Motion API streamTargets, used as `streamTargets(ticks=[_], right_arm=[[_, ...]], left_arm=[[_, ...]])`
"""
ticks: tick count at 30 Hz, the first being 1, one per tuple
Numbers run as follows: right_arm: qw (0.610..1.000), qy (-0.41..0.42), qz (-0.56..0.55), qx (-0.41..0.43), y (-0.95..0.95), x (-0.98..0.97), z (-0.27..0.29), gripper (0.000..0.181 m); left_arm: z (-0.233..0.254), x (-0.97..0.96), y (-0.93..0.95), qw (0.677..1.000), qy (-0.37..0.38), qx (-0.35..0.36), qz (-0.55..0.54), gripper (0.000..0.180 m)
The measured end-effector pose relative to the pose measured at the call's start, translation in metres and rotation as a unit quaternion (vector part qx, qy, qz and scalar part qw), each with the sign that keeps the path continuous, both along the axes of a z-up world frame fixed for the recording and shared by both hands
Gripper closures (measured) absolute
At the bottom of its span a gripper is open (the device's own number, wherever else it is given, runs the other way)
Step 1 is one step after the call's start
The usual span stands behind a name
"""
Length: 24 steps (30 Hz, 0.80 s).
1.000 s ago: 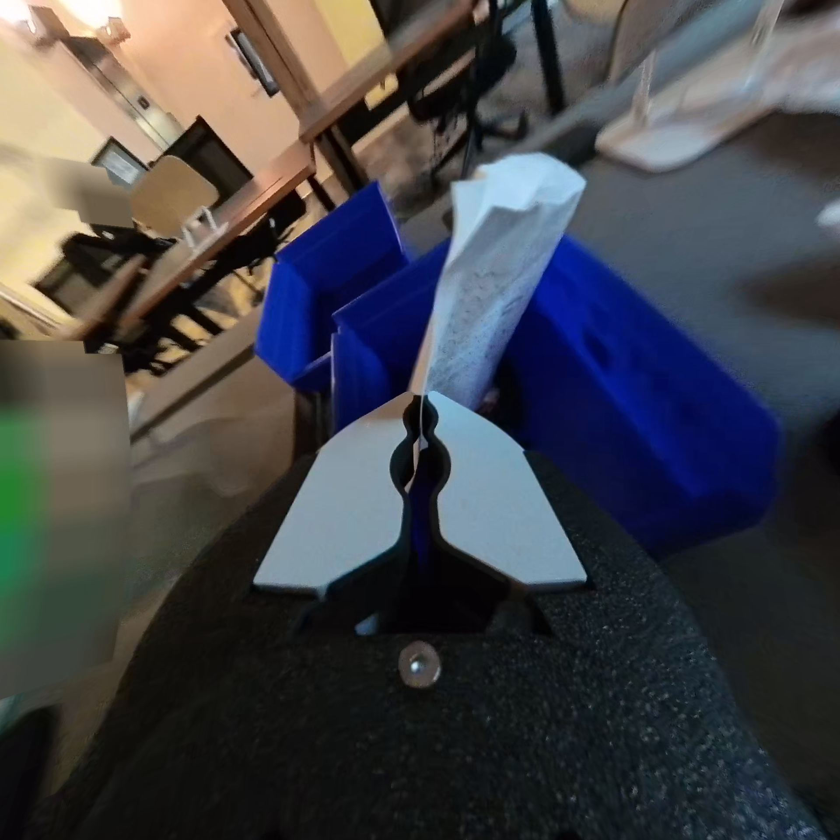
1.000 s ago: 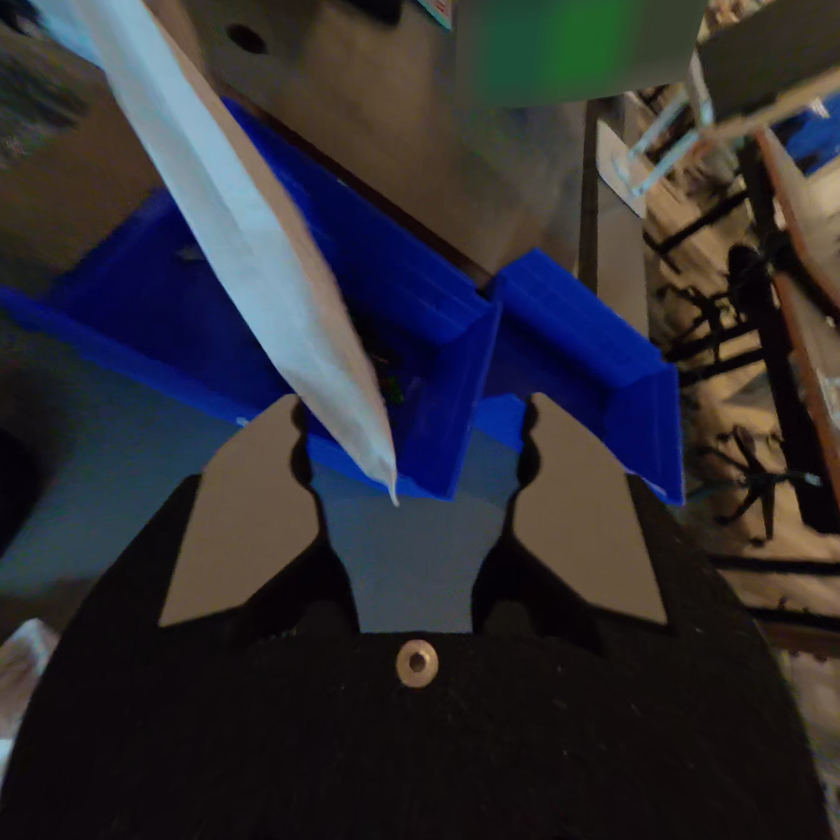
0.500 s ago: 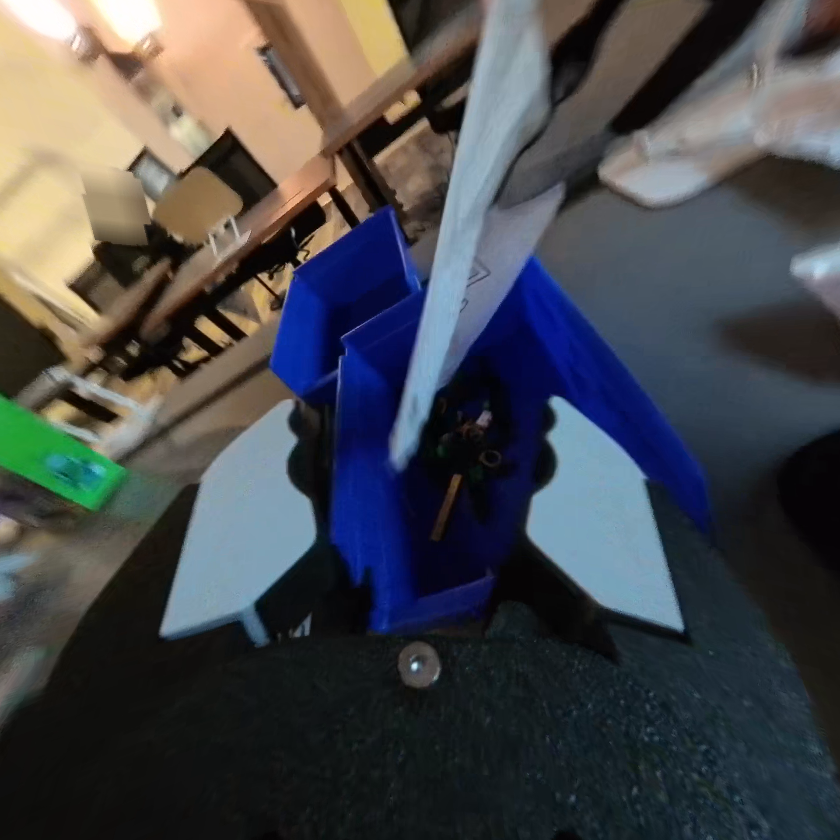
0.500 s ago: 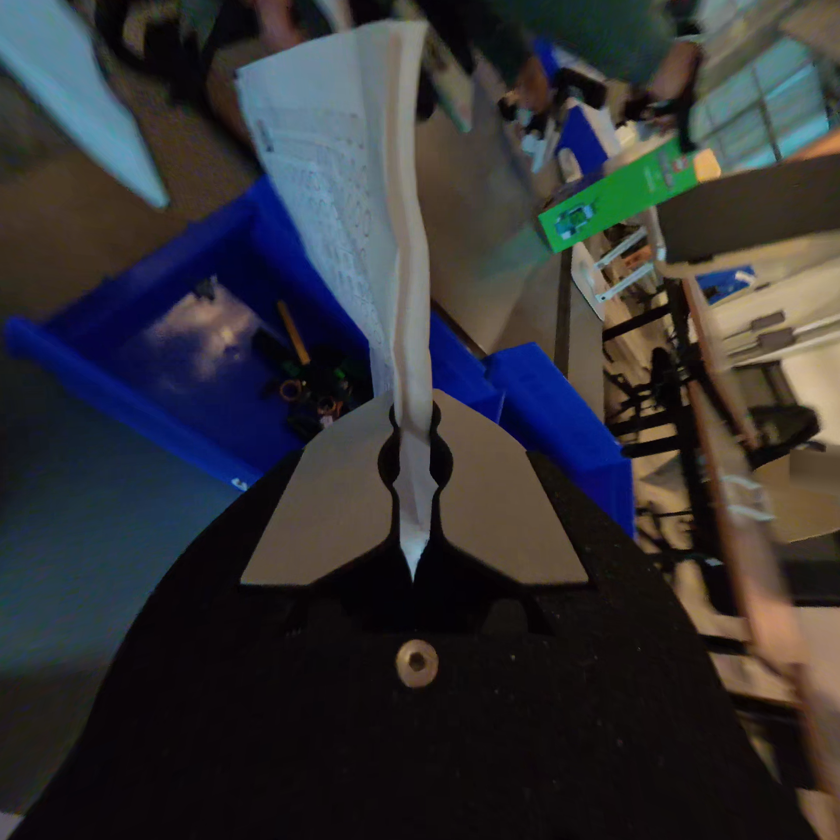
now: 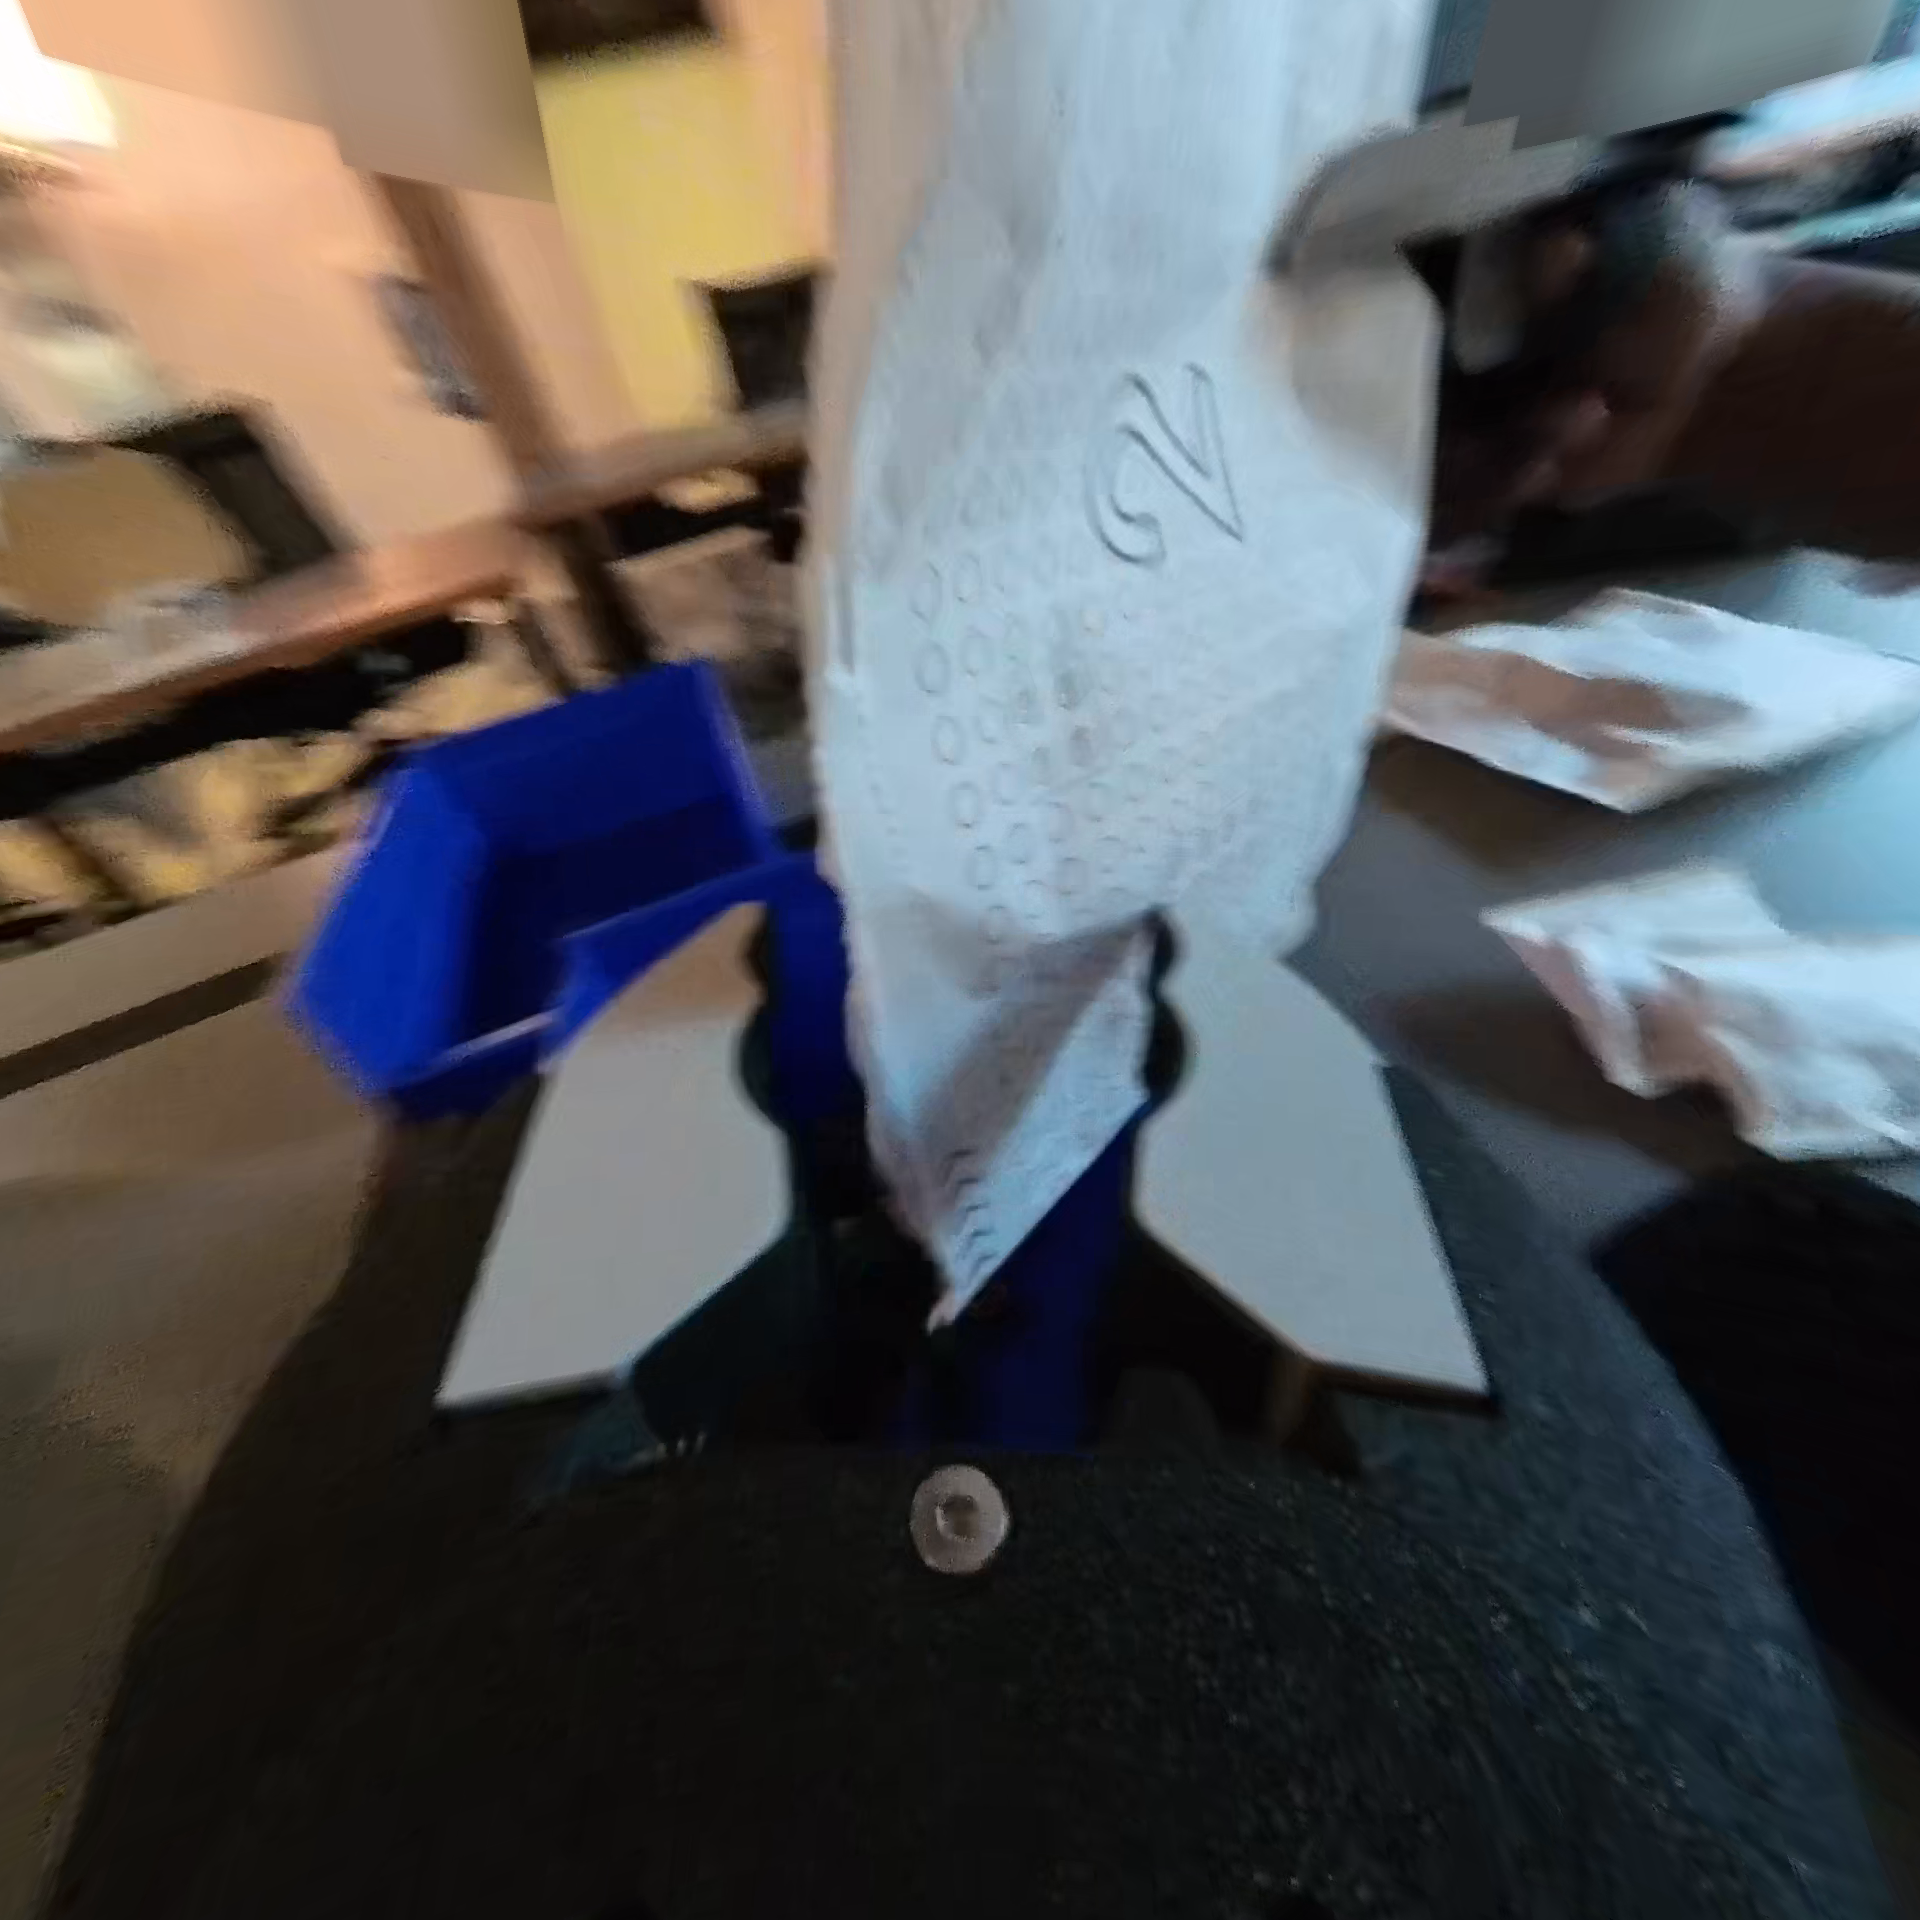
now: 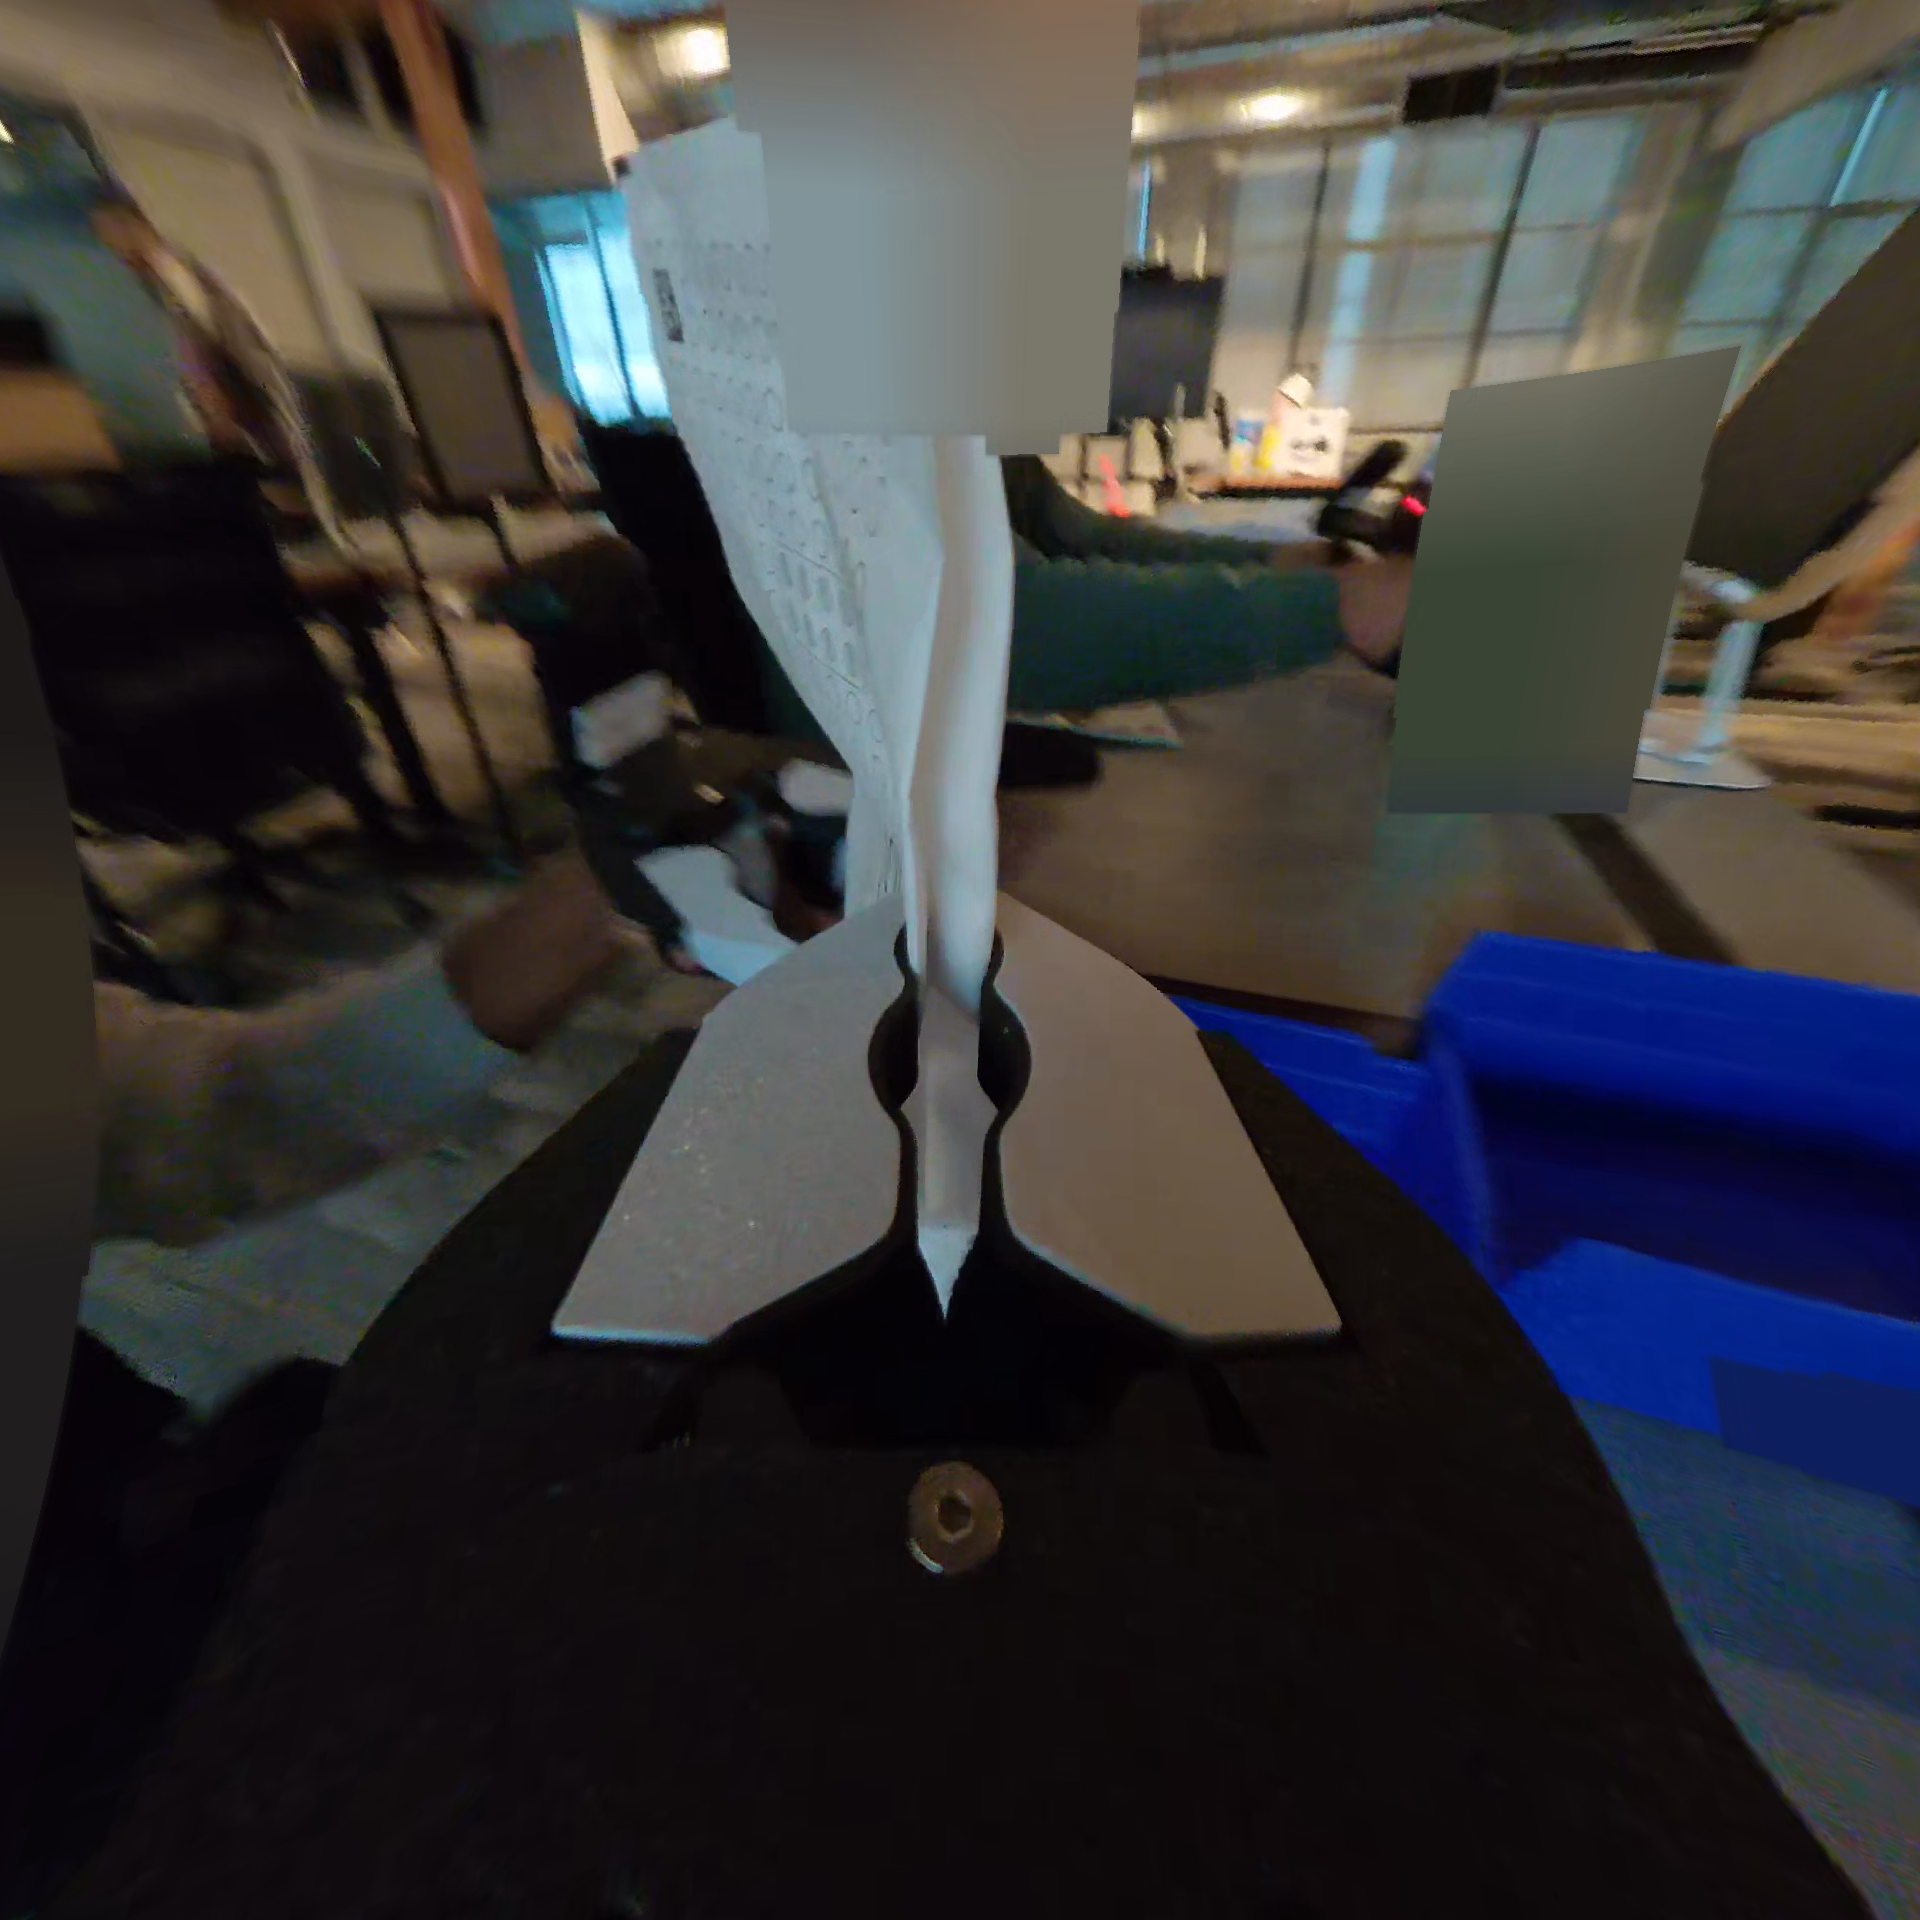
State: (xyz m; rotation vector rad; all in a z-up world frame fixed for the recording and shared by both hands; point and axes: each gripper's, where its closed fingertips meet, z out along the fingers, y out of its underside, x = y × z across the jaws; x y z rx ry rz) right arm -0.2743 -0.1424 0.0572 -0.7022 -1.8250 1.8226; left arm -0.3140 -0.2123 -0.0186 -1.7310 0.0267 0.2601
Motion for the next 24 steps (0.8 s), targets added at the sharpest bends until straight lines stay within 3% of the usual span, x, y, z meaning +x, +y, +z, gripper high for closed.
streamTargets(ticks=[3,5,9,12,14,15,16,18,21,24], right_arm=[[0.999,-0.016,0.013,-0.051,0.003,0.006,0.001,0.175],[0.997,-0.018,0.002,-0.072,0.009,0.009,0.0,0.167],[0.998,-0.05,0.005,-0.048,0.01,0.023,-0.029,0.102],[0.998,-0.065,0.023,-0.014,-0.005,0.034,-0.053,0.09],[0.998,-0.052,0.024,-0.018,-0.014,0.039,-0.052,0.103],[0.999,-0.042,-0.009,-0.024,-0.008,0.033,-0.048,0.121],[0.998,-0.029,-0.043,-0.033,0.0,0.031,-0.044,0.152],[0.998,-0.034,-0.032,-0.048,0.001,0.041,-0.041,0.169],[0.991,-0.038,-0.06,-0.117,0.018,0.058,-0.03,0.176],[0.98,-0.023,-0.079,-0.18,0.042,0.082,-0.018,0.177]], left_arm=[[0.002,0.02,0.009,0.996,-0.019,-0.011,-0.087,0.177],[0.004,0.028,0.01,0.994,-0.024,-0.016,-0.107,0.18],[0.016,0.044,0.008,0.987,-0.062,0.016,-0.145,0.18],[0.023,0.053,0.011,0.981,-0.088,0.019,-0.171,0.18],[0.02,0.059,0.016,0.98,-0.091,0.001,-0.175,0.18],[0.018,0.061,0.018,0.98,-0.087,-0.008,-0.176,0.18],[0.019,0.065,0.019,0.979,-0.087,-0.009,-0.183,0.18],[0.019,0.069,0.018,0.979,-0.081,-0.015,-0.187,0.177],[0.014,0.066,0.015,0.988,-0.041,-0.05,-0.139,0.128],[-0.004,0.063,0.002,0.992,-0.023,-0.084,-0.091,0.098]])
